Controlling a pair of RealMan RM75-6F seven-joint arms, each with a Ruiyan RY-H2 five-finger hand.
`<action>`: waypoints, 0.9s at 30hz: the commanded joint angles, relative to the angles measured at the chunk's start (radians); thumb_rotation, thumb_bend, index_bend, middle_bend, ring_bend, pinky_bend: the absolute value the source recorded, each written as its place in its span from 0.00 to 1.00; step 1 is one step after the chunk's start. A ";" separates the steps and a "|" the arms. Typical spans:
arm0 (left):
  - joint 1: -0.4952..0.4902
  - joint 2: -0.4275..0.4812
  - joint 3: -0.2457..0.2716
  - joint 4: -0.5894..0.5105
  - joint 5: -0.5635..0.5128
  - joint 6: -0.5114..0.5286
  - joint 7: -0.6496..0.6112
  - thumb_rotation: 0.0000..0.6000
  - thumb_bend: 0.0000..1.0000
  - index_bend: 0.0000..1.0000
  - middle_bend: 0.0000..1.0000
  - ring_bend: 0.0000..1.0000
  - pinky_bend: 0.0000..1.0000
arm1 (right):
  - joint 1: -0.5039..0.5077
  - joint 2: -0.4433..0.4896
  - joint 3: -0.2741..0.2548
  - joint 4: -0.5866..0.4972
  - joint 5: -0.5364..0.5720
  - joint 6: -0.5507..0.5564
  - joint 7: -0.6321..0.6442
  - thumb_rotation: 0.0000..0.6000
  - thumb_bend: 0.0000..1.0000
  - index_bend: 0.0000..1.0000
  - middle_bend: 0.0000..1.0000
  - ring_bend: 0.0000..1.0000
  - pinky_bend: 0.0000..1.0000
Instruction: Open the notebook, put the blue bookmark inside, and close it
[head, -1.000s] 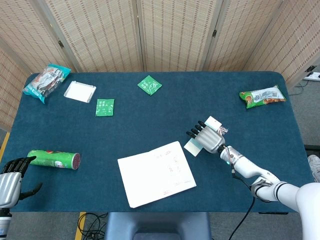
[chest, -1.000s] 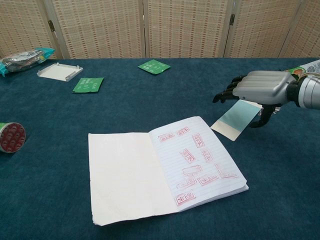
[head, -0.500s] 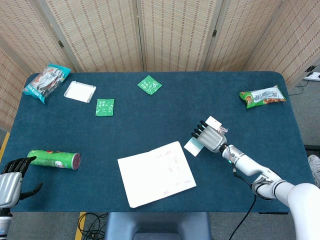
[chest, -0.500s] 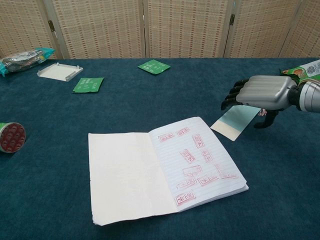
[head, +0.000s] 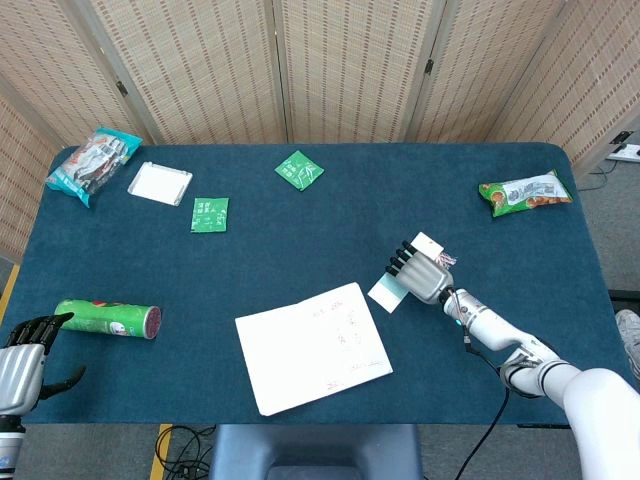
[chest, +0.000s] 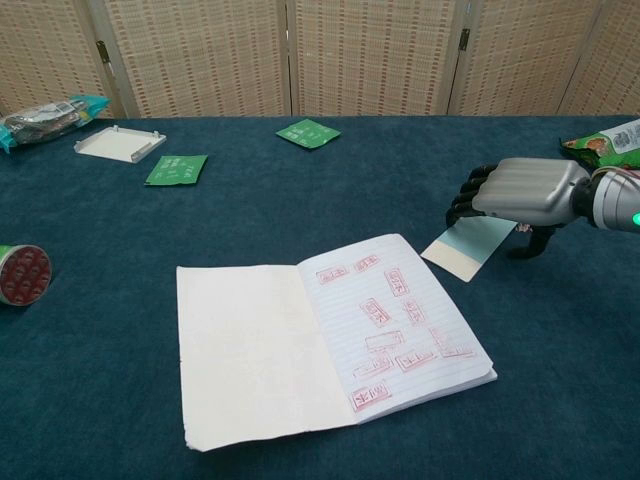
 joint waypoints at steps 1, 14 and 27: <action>0.000 0.000 0.000 0.000 -0.001 0.000 0.001 1.00 0.25 0.19 0.24 0.18 0.18 | 0.001 -0.005 0.001 0.005 -0.002 0.003 0.005 1.00 0.21 0.23 0.21 0.14 0.14; 0.002 0.001 0.001 0.001 -0.004 -0.001 0.001 1.00 0.25 0.19 0.24 0.18 0.18 | 0.006 -0.030 0.002 0.043 -0.005 0.007 0.024 1.00 0.21 0.23 0.21 0.14 0.14; 0.000 0.001 0.002 0.001 -0.004 -0.003 0.001 1.00 0.25 0.19 0.24 0.18 0.18 | 0.002 -0.040 -0.007 0.057 -0.012 0.011 0.028 1.00 0.23 0.29 0.22 0.14 0.14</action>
